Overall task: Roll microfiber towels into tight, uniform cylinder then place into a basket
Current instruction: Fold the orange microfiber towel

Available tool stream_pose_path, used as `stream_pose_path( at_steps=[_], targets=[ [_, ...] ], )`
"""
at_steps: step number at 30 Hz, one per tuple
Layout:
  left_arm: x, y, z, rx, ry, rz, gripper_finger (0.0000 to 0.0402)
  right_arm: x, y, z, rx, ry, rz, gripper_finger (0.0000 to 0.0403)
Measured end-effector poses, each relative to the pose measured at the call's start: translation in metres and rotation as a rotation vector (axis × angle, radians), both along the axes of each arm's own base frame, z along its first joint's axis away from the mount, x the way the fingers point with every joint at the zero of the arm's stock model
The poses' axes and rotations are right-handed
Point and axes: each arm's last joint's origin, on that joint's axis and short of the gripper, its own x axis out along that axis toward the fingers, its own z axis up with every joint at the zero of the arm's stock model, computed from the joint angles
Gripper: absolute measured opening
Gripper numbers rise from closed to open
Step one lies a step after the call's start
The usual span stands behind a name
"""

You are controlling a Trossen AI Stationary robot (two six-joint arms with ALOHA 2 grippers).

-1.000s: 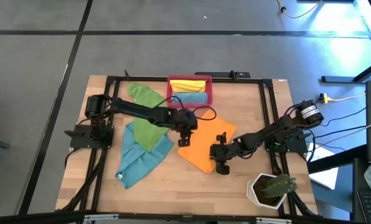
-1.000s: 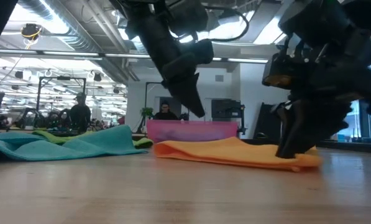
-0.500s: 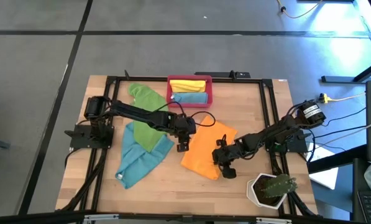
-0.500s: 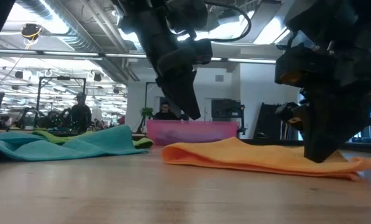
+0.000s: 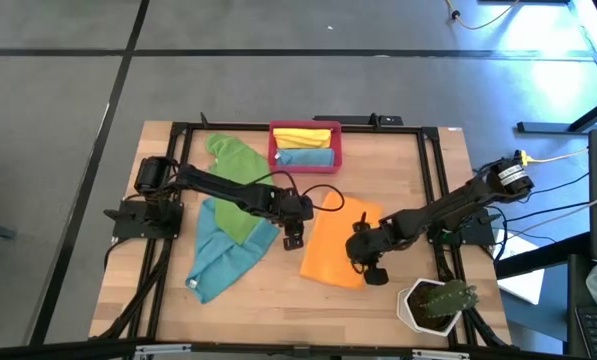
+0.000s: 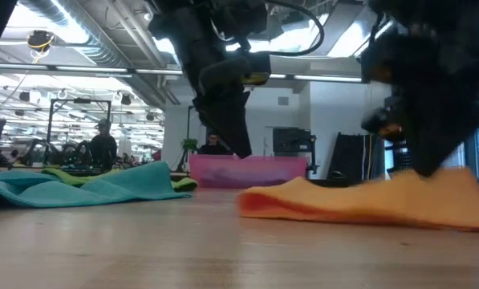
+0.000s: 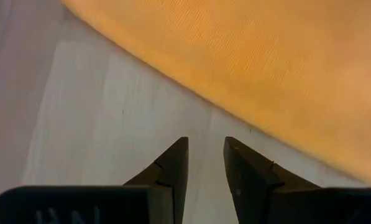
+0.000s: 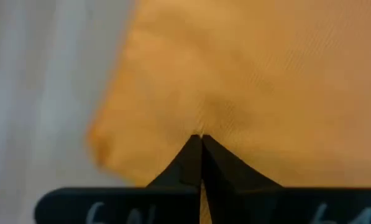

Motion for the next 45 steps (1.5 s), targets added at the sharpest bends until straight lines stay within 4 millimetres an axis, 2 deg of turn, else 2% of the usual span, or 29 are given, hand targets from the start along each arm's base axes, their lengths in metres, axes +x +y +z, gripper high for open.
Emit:
stream_pose_path(
  at_steps=[6,33,39,45],
  targets=[
    [-0.001,-0.005,0.0,0.003,0.01,-0.017,0.0094,-0.001,0.0,0.008,0.008,-0.032,0.002,0.0008],
    [0.0,-0.007,0.0,0.002,-0.005,-0.019,0.0094,0.0,0.0,0.009,0.085,-0.019,-0.094,0.0018],
    [-0.002,-0.031,0.0,-0.003,-0.006,-0.062,0.0094,-0.002,0.009,0.01,0.047,-0.055,-0.163,0.0018],
    [-0.008,-0.066,0.001,0.043,-0.013,-0.133,0.0094,-0.003,0.016,0.012,0.003,-0.112,-0.24,0.0018]
  ],
)
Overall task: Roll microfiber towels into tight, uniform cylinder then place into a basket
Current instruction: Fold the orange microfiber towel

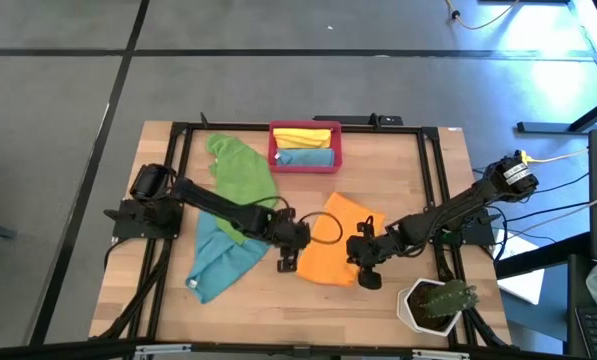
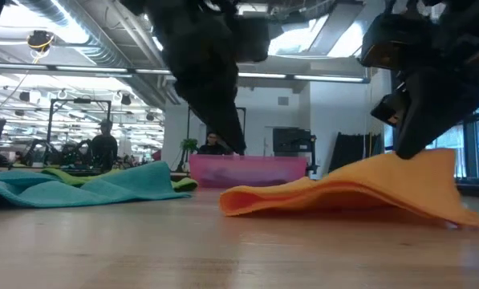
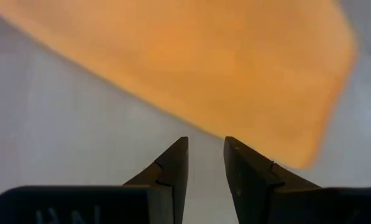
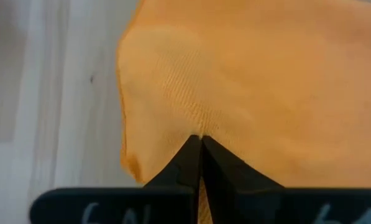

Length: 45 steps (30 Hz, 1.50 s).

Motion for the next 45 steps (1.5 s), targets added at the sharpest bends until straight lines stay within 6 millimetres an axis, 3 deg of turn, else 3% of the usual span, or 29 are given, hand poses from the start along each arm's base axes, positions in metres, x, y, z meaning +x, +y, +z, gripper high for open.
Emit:
stream_pose_path(
  at_steps=[5,12,32,40,45],
  targets=[
    [-0.008,-0.031,0.0,0.012,-0.003,-0.078,0.0094,0.002,0.001,0.002,0.043,-0.021,-0.083,0.0024],
    [-0.019,-0.062,0.0,0.039,-0.013,-0.149,0.0094,0.001,0.007,0.003,0.06,-0.043,-0.119,0.0063],
    [-0.019,-0.072,0.003,0.039,-0.072,-0.175,0.0094,-0.001,0.013,-0.005,0.01,-0.012,-0.026,0.0167],
    [-0.026,-0.087,0.004,0.122,-0.097,-0.224,0.0094,0.001,0.016,-0.003,0.036,-0.04,-0.007,0.0172],
    [-0.024,-0.108,0.016,0.03,-0.176,-0.306,0.0094,0.004,0.019,0.002,0.074,-0.061,0.04,0.0172]
  ],
)
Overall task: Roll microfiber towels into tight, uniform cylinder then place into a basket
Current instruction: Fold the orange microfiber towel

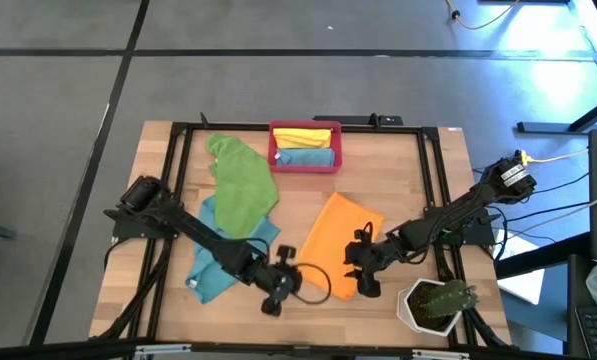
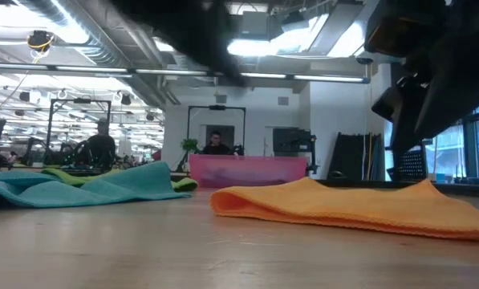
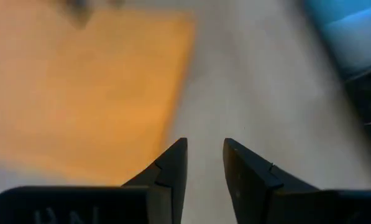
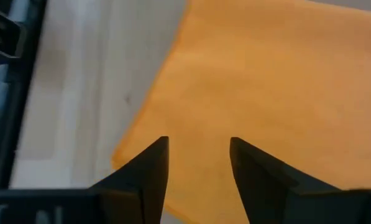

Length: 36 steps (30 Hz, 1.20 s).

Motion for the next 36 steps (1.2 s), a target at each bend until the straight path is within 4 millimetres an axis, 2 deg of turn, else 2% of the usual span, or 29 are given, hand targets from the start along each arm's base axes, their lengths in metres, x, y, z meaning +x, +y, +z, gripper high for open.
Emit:
stream_pose_path(
  at_steps=[2,5,9,14,18,25,32,36],
  targets=[
    [-0.001,-0.018,0.015,-0.006,-0.058,-0.091,0.0094,0.002,0.002,0.004,0.021,-0.002,0.013,0.0172],
    [-0.006,-0.036,0.03,0.092,-0.142,-0.146,0.0094,0.005,0.004,0.009,0.043,-0.009,0.026,0.0172],
    [-0.006,-0.044,0.041,0.223,-0.26,-0.082,0.0094,0.006,0.007,0.012,0.057,-0.017,0.02,0.0172],
    [-0.011,-0.052,0.043,0.241,-0.289,-0.078,0.0101,-0.003,0.023,0.013,0.153,0.027,0.04,0.0172],
    [-0.015,-0.048,0.036,0.288,-0.234,-0.071,0.0119,-0.01,0.04,0.016,0.19,-0.008,0.074,0.0172],
    [-0.012,-0.023,0.004,0.296,-0.123,-0.051,0.0176,-0.014,0.061,0.028,0.125,-0.233,0.099,0.0172],
    [-0.016,-0.011,-0.014,0.411,-0.047,-0.143,0.0189,-0.017,0.066,0.03,0.087,-0.283,0.067,0.0172],
    [-0.019,-0.002,-0.037,0.53,0.052,-0.257,0.0189,-0.017,0.066,0.03,0.086,-0.283,0.064,0.0172]
  ],
)
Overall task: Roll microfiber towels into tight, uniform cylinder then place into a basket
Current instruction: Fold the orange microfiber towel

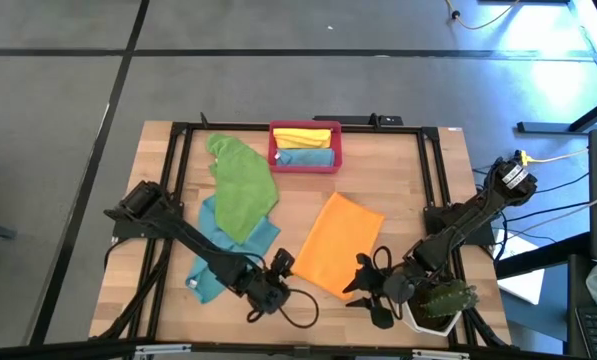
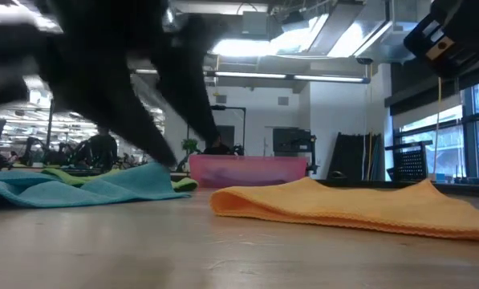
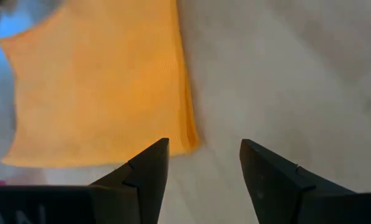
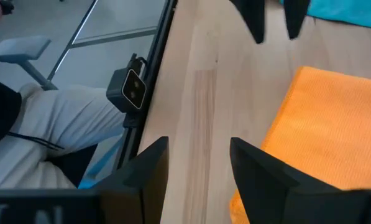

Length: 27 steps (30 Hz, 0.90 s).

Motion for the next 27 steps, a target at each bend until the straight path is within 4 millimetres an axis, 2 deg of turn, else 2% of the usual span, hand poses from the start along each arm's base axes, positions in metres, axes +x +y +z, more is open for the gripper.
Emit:
stream_pose_path(
  at_steps=[5,11,16,27],
  targets=[
    [0.006,0.006,-0.023,0.091,0.058,-0.056,0.0189,0.0,-0.001,0.0,-0.009,-0.005,-0.015,0.0172],
    [0.011,0.009,-0.036,0.233,0.085,-0.142,0.0186,0.0,-0.001,0.0,-0.037,-0.018,-0.022,0.0172],
    [0.015,0.011,-0.039,0.344,0.084,-0.224,0.0185,0.0,-0.002,-0.001,-0.04,-0.016,-0.023,0.0172],
    [0.029,0.03,-0.04,0.413,0.08,-0.264,0.0185,0.001,-0.003,0.0,-0.05,-0.028,-0.056,0.0172]
  ],
)
